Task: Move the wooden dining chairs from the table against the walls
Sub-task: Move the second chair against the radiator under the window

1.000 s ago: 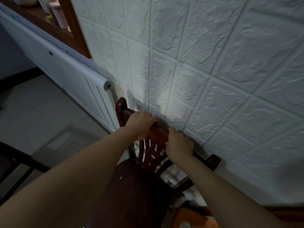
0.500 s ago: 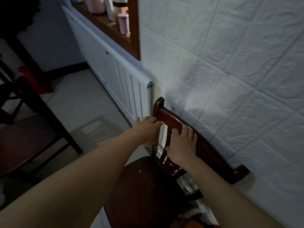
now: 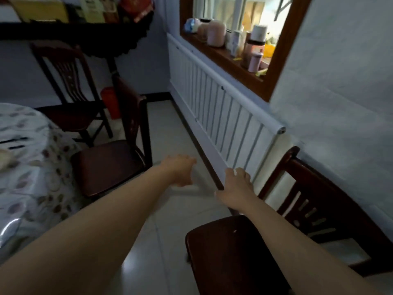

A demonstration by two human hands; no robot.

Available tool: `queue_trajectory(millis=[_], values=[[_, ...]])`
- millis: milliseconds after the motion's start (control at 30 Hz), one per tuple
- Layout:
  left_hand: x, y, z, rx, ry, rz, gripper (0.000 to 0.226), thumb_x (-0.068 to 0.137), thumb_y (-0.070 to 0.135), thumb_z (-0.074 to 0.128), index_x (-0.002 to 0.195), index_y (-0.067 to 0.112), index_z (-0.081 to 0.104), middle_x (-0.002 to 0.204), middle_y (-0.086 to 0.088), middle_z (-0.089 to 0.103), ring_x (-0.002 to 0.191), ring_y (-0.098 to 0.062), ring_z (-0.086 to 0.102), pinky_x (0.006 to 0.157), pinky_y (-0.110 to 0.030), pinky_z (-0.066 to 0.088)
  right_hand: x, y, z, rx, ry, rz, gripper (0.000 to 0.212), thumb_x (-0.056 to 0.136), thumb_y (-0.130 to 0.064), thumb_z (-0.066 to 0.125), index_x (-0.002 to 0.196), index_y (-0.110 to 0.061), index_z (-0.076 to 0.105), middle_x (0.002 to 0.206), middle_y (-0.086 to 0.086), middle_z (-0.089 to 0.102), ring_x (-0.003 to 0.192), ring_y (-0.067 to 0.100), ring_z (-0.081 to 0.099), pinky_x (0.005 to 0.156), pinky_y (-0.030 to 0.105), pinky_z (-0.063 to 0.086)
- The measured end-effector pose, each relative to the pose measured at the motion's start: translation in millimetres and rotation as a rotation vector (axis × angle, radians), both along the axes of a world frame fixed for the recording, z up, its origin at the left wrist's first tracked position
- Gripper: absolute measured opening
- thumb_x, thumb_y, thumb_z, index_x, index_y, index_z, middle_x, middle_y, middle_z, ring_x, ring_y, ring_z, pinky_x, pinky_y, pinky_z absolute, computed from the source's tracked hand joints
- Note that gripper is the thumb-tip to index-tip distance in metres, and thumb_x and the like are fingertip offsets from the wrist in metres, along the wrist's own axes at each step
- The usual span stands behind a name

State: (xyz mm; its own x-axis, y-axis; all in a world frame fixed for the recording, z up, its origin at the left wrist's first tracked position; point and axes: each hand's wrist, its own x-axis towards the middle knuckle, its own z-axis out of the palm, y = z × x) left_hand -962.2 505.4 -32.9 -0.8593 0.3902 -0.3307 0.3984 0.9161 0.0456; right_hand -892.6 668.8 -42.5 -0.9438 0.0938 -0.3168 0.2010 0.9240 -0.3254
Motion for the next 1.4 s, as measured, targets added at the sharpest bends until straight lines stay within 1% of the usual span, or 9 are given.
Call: queue_trajectory(millis=[167,300,467,533,733,833,933,1233,1400], values=[[5,-118,10,0.009,-0.016,0.11,0.066,0.085,0.036,0.058,0.142,0.024,0.028,0.144,-0.006,0.039,0.132,-0.03,0.034,0.107,-0.053,0.025,-6,-102,7,-0.01,-0.006,0.089,0.075,0.084,-0.041,0.064,0.142,-0.014,0.026,0.146,0.016,0.021,0.135,0.035,0.02,0.108,0.043,0.029],[11,-187,9,0.038,-0.008,0.2,0.067,0.083,0.037,0.061,0.14,0.023,0.03,0.143,-0.006,0.04,0.13,-0.03,0.036,0.105,-0.051,0.027,-14,-161,10,-0.031,-0.021,0.15,0.066,0.084,-0.038,0.063,0.136,-0.013,0.031,0.143,0.018,0.025,0.132,0.035,0.023,0.11,0.044,0.03],[8,-253,10,0.063,0.019,0.302,0.077,0.081,0.041,0.062,0.144,0.024,0.023,0.147,-0.004,0.036,0.134,-0.029,0.032,0.106,-0.05,0.027,-33,-222,16,-0.019,0.025,0.245,0.073,0.084,-0.039,0.063,0.141,-0.012,0.025,0.145,0.019,0.023,0.134,0.036,0.023,0.11,0.042,0.027],[0,-268,11,0.071,0.036,0.318,0.077,0.082,0.04,0.062,0.145,0.023,0.022,0.148,-0.004,0.035,0.136,-0.029,0.03,0.107,-0.051,0.026,-47,-237,17,-0.001,0.044,0.273,0.069,0.084,-0.036,0.062,0.139,-0.011,0.027,0.144,0.019,0.025,0.132,0.036,0.025,0.108,0.04,0.028],[-34,-283,9,0.105,0.031,0.34,0.077,0.083,0.038,0.062,0.145,0.023,0.02,0.151,-0.004,0.03,0.139,-0.027,0.025,0.109,-0.049,0.023,-96,-263,16,-0.01,0.052,0.291,0.067,0.082,-0.034,0.066,0.135,-0.012,0.032,0.143,0.017,0.029,0.134,0.034,0.026,0.108,0.038,0.03],[-67,-288,8,0.103,0.059,0.344,0.078,0.082,0.038,0.063,0.145,0.024,0.02,0.151,-0.003,0.031,0.139,-0.026,0.025,0.109,-0.049,0.024,-135,-275,14,-0.025,0.074,0.29,0.069,0.081,-0.032,0.066,0.136,-0.012,0.03,0.147,0.018,0.023,0.137,0.035,0.021,0.11,0.042,0.03],[-114,-291,6,0.082,0.078,0.355,0.077,0.081,0.038,0.064,0.144,0.025,0.022,0.148,-0.002,0.035,0.137,-0.026,0.029,0.107,-0.047,0.026,-184,-283,11,-0.037,0.106,0.3,0.076,0.081,-0.033,0.065,0.143,-0.013,0.024,0.151,0.017,0.018,0.14,0.035,0.017,0.112,0.046,0.026],[-268,-288,0,0.108,0.045,0.389,0.081,0.082,0.033,0.064,0.146,0.024,0.016,0.15,-0.006,0.032,0.138,-0.028,0.027,0.109,-0.047,0.025,-339,-285,5,-0.032,0.077,0.312,0.07,0.084,-0.029,0.061,0.142,-0.012,0.024,0.149,0.018,0.022,0.138,0.036,0.021,0.112,0.046,0.025],[-326,-289,-8,0.113,0.036,0.372,0.081,0.082,0.03,0.064,0.146,0.026,0.014,0.152,-0.006,0.027,0.136,-0.03,0.031,0.109,-0.047,0.026,-392,-291,-1,-0.025,0.07,0.308,0.061,0.084,-0.025,0.06,0.135,-0.013,0.029,0.143,0.017,0.028,0.132,0.035,0.028,0.109,0.045,0.029]])
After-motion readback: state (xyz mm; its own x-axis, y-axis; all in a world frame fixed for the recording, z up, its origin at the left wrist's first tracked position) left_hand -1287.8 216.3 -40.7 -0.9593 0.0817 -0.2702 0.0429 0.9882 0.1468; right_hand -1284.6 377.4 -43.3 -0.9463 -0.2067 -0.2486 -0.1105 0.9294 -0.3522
